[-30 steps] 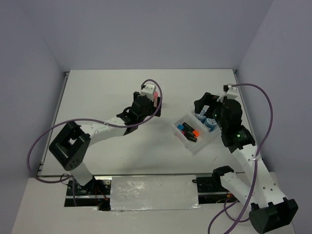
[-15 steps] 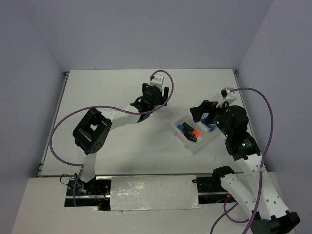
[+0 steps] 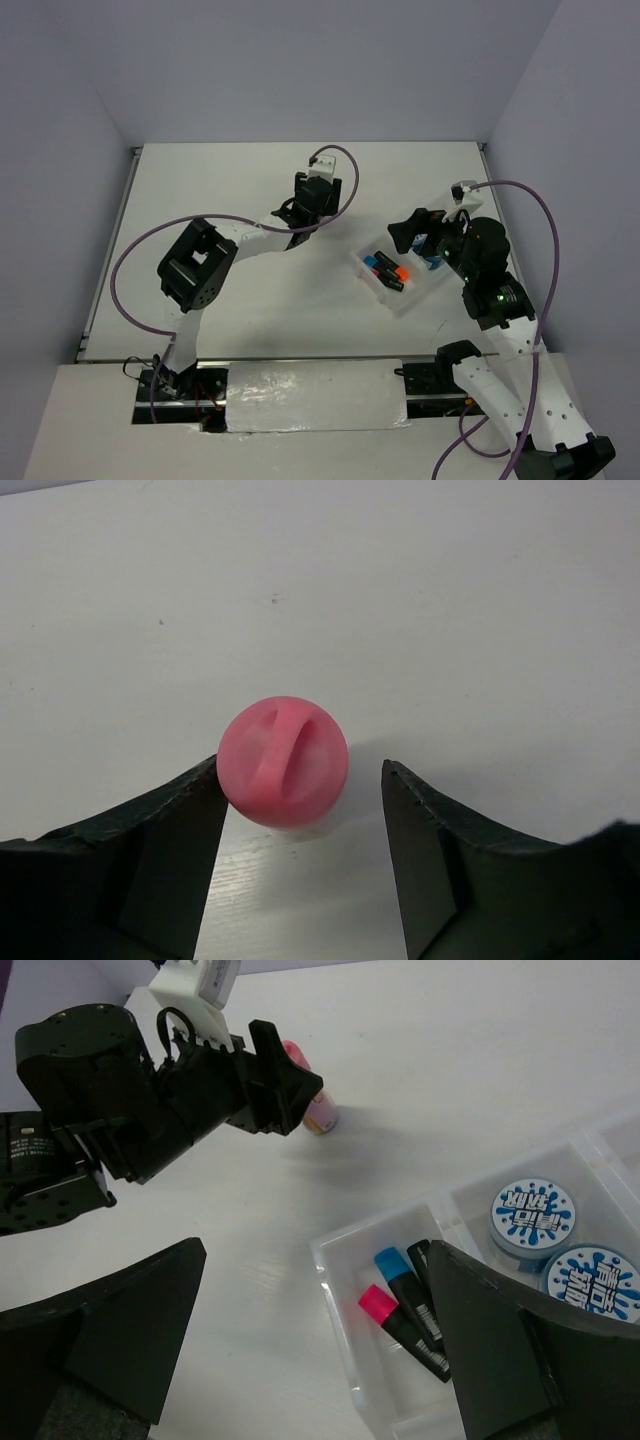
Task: Sort the stationery into containers
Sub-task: Pick up the stationery from the center of the board.
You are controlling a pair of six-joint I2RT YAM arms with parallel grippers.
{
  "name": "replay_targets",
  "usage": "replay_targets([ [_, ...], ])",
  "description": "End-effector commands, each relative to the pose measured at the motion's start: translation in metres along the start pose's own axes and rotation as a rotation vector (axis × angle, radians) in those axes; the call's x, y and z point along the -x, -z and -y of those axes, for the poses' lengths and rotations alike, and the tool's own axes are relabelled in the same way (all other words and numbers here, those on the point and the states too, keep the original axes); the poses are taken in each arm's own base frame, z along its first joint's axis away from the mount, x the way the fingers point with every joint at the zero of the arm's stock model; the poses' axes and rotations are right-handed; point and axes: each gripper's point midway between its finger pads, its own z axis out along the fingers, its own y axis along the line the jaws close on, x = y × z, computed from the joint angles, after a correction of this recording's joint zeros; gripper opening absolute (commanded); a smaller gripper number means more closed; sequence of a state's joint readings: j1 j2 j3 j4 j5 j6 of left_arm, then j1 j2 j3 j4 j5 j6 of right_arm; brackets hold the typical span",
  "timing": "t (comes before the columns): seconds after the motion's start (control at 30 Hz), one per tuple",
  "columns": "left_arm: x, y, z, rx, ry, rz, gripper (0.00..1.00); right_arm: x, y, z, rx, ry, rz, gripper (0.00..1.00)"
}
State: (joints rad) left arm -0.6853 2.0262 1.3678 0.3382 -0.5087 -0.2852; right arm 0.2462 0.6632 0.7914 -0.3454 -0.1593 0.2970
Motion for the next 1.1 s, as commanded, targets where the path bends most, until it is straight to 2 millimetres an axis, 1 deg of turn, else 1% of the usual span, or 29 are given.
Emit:
replay_targets([
  [0.0,0.013,-0.013,-0.003,0.018,0.007,0.054,0.73,0.016,0.004,-0.011,0.043,0.023,0.048,1.0],
  [0.03,0.015,-0.015,-0.004,0.021,0.008,0.056,0.7,0.015,0.004,-0.011,0.044,0.023,0.046,1.0],
  [0.07,0.014,-0.018,-0.005,0.018,0.006,0.052,0.62,0.013,0.004,-0.011,0.048,0.023,0.042,1.0],
  [0.1,0.013,-0.018,-0.006,0.026,0.007,0.052,0.57,0.013,0.004,-0.011,0.05,0.023,0.043,1.0],
  [0.13,0.015,-0.018,-0.007,0.027,0.004,0.056,0.46,0.011,0.003,-0.011,0.05,0.022,0.04,1.0],
  [0.2,0.018,-0.017,-0.007,0.027,0.003,0.062,0.36,0.01,0.002,-0.011,0.053,0.027,0.035,1.0],
  [0.27,0.027,-0.013,-0.006,0.016,0.008,0.075,0.28,0.009,0.001,-0.012,0.064,0.032,0.034,1.0],
  [0.3,0.025,-0.009,-0.004,0.002,0.005,0.068,0.11,0.008,0.0,-0.014,0.078,0.038,0.027,1.0],
  [0.33,0.029,-0.006,-0.004,-0.009,0.016,0.071,0.03,0.008,-0.001,-0.015,0.082,0.041,0.026,1.0],
  [0.37,0.044,0.005,-0.002,-0.03,0.031,0.092,0.0,0.008,-0.001,-0.016,0.09,0.048,0.025,1.0],
  [0.4,0.039,0.012,0.001,-0.071,0.03,0.076,0.0,0.007,-0.002,-0.016,0.093,0.053,0.021,1.0],
  [0.43,0.059,0.028,0.003,-0.11,0.054,0.099,0.0,0.007,-0.002,-0.017,0.1,0.059,0.022,1.0],
  [0.47,0.065,0.038,0.008,-0.156,0.06,0.097,0.0,0.006,-0.002,-0.019,0.116,0.068,0.022,1.0],
  [0.5,0.062,0.05,0.021,-0.251,0.058,0.068,0.0,0.006,0.002,-0.028,0.17,0.09,0.025,1.0],
  [0.53,0.078,0.074,0.025,-0.312,0.068,0.061,0.0,0.012,0.004,-0.036,0.216,0.111,0.055,1.0],
  [0.57,0.085,0.09,0.031,-0.375,0.074,0.053,0.0,0.009,0.007,-0.042,0.26,0.13,0.066,1.0],
  [0.6,0.084,0.109,0.046,-0.496,0.071,0.025,0.0,0.008,0.01,-0.05,0.312,0.142,0.077,1.0],
  [0.63,0.107,0.139,0.052,-0.585,0.084,0.058,0.0,0.01,0.017,-0.07,0.435,0.175,0.099,1.0],
  [0.7,0.111,0.172,0.059,-0.708,0.076,0.028,0.0,0.001,0.02,-0.082,0.527,0.191,0.086,1.0],
  [0.73,0.127,0.203,0.063,-0.8,0.087,0.05,0.0,0.001,0.023,-0.09,0.58,0.205,0.089,1.0],
  [0.8,0.127,0.229,0.064,-0.866,0.094,0.024,0.0,-0.001,0.021,-0.092,0.596,0.218,0.085,0.99],
  [0.83,0.134,0.255,0.066,-0.95,0.1,0.03,0.0,0.0,0.022,-0.094,0.607,0.228,0.088,0.99],
  [0.87,0.137,0.269,0.067,-0.999,0.1,0.034,0.0,0.001,0.024,-0.095,0.612,0.245,0.097,0.98],
  [0.9,0.132,0.279,0.069,-1.049,0.097,0.039,0.0,0.003,0.026,-0.096,0.618,0.259,0.106,0.98],
  [0.93,0.14,0.301,0.067,-1.111,0.093,0.082,0.0,0.004,0.028,-0.097,0.624,0.267,0.113,0.97],
  [0.97,0.134,0.324,0.073,-1.24,0.062,0.112,0.0,0.004,0.032,-0.102,0.651,0.274,0.11,0.97],
  [1.0,0.14,0.344,0.069,-1.292,0.047,0.154,0.0,0.007,0.036,-0.108,0.688,0.286,0.121,0.98],
  [1.03,0.138,0.353,0.069,-1.326,0.033,0.168,0.0,0.008,0.042,-0.116,0.741,0.294,0.122,0.98],
  [1.07,0.132,0.363,0.069,-1.373,0.015,0.166,0.0,0.001,0.054,-0.129,0.841,0.284,0.081,0.98],
])
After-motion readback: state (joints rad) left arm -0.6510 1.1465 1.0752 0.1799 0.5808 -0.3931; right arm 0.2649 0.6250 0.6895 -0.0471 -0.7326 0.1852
